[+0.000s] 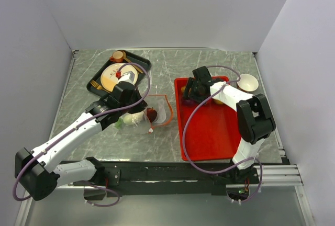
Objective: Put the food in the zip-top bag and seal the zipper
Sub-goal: Pick up the fake fruit from the bin.
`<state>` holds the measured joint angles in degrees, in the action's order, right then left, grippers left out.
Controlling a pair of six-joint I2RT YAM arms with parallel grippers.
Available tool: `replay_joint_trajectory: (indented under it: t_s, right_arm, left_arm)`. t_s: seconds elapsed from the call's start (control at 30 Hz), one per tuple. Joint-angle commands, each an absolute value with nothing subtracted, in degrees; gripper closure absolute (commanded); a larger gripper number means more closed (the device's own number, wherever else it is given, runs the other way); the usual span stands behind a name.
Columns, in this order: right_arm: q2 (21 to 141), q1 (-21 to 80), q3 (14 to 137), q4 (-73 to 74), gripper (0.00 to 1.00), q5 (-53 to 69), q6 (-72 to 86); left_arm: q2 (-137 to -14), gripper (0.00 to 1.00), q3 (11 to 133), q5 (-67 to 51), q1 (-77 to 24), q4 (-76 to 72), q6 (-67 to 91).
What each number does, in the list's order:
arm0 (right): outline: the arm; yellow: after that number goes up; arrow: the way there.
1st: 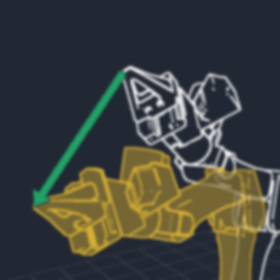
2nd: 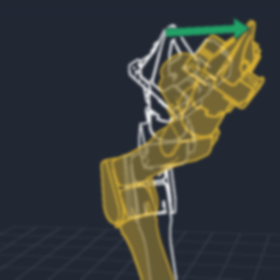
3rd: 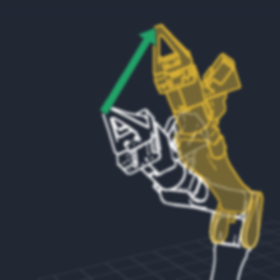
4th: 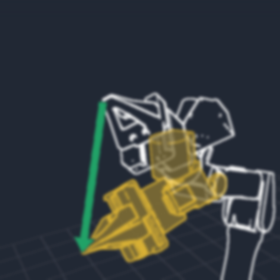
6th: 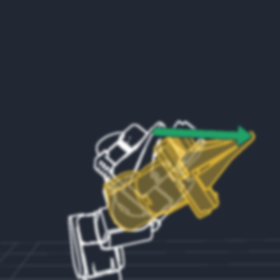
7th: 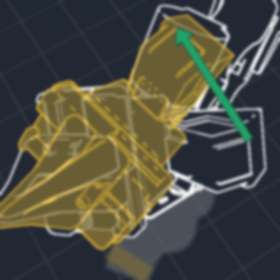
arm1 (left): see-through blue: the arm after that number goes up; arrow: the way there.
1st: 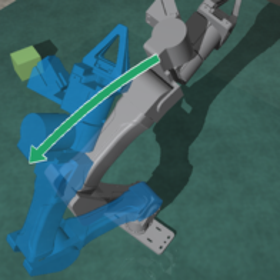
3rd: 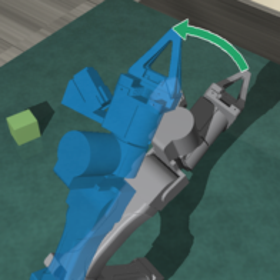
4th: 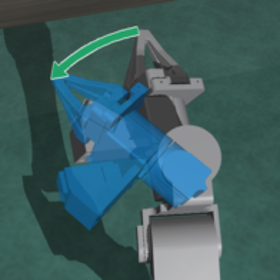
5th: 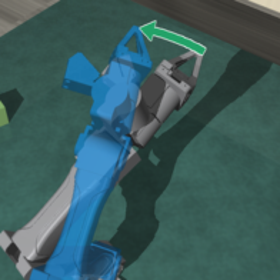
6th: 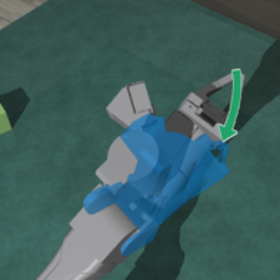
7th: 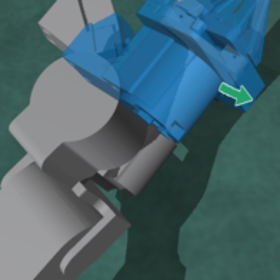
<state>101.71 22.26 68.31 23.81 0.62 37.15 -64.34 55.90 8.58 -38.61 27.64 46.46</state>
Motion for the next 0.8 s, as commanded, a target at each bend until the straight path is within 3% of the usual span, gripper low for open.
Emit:
replay_joint_trajectory:
  t_s: [0.0,0.03,0.1,0.37,0.63,0.73,0.77]
  right_arm:
    - [102.57,21.88,71.1,23.2,0.22,-1.85,35.86]
    - [102.74,21.88,71.1,23.12,0.24,-1.58,35.86]
    - [103.09,22.06,71.1,22.94,0.38,-1.06,35.95]
    - [98.37,22.76,63.82,21.18,0.5,1.05,37.09]
    - [89.04,25.57,57.31,23.81,0.48,-1.84,38.32]
    - [86.4,25.84,56.34,24.78,0.39,-2.37,38.67]
    - [85.7,25.75,56.34,25.13,0.28,-2.55,38.85]
  left_arm:
    - [-62.75,0.99,55.2,7.65,-38.67,25.93,47.46]
    - [-62.75,0.99,55.2,7.82,-38.67,26.01,47.46]
    - [-63.1,0.99,55.37,8.0,-38.67,26.37,47.37]
    - [-64.07,0.99,55.55,8.0,-38.67,26.19,47.99]
    - [-64.6,0.99,55.37,8.09,-38.76,25.84,48.17]
    - [-65.74,0.99,56.42,8.09,-38.67,26.19,47.73]
    - [-66.18,0.99,56.77,7.91,-38.67,26.1,47.64]
